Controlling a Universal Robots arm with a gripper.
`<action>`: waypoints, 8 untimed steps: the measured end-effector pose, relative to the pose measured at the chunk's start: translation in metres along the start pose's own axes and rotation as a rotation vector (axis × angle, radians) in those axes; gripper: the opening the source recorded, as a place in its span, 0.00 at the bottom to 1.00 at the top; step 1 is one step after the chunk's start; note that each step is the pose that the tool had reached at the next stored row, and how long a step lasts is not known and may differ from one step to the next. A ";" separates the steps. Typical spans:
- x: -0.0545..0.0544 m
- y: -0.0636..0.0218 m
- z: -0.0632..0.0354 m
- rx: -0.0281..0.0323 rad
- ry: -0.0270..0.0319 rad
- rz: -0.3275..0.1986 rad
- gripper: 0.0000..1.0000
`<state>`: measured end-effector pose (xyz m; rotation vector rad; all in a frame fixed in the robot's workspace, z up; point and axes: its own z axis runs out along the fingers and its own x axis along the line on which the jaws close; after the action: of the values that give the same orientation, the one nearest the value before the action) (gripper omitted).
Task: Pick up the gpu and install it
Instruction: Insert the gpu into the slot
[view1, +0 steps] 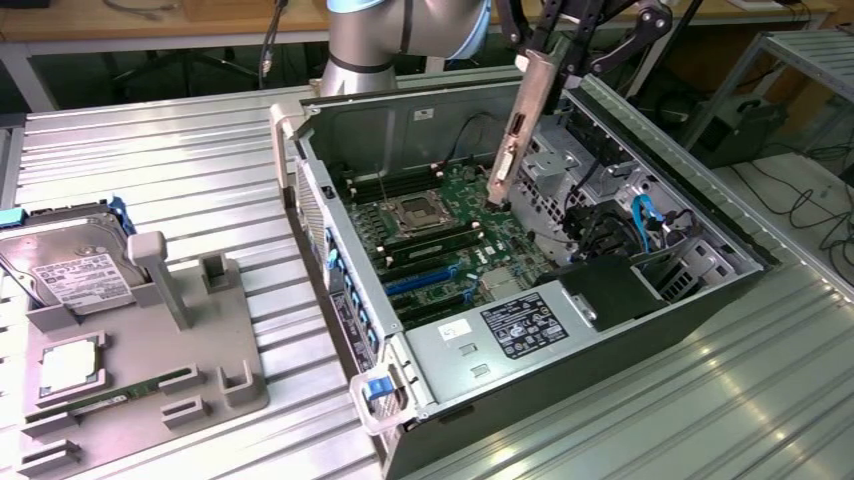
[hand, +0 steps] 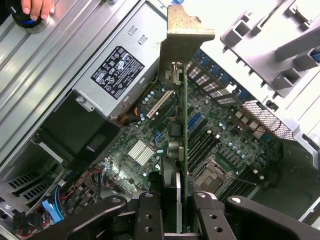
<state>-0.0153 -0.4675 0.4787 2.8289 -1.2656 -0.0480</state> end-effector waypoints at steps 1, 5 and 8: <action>0.000 0.0000 0.0000 0.0000 0.0004 -0.009 0.28; 0.000 0.0002 0.0000 -0.0004 0.0021 -0.042 0.28; 0.000 0.0004 0.0000 -0.0007 0.0033 -0.066 0.28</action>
<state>-0.0154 -0.4680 0.4787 2.8683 -1.1712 -0.0458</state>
